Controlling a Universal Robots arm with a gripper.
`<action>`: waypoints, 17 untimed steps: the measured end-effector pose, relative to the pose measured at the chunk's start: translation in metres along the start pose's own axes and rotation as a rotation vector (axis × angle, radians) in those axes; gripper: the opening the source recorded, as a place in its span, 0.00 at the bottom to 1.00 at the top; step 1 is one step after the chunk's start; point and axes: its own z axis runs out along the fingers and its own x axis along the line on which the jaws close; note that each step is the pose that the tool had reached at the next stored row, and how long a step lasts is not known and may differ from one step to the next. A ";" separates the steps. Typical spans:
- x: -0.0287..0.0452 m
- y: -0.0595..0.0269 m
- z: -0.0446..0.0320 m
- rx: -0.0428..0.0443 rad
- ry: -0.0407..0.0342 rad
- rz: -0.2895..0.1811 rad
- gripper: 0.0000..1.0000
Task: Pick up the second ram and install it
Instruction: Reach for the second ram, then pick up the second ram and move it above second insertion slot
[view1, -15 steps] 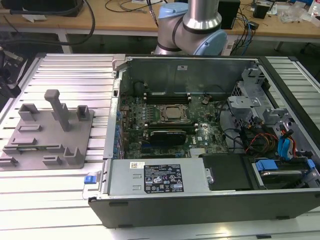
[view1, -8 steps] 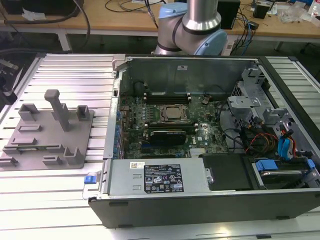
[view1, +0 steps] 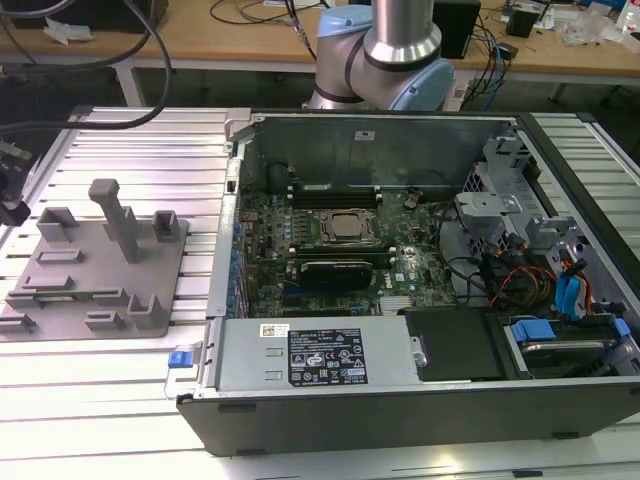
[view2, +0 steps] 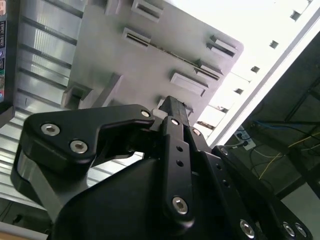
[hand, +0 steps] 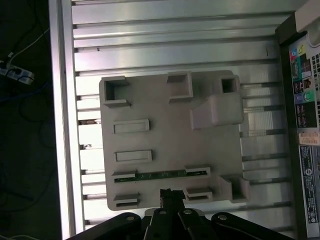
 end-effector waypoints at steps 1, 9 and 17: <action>0.0002 -0.0003 0.0007 0.0001 0.0001 0.000 0.08; 0.0002 -0.0004 0.0017 0.0001 0.0001 0.000 0.08; 0.0002 -0.0004 0.0022 -0.0012 0.0024 -0.053 0.08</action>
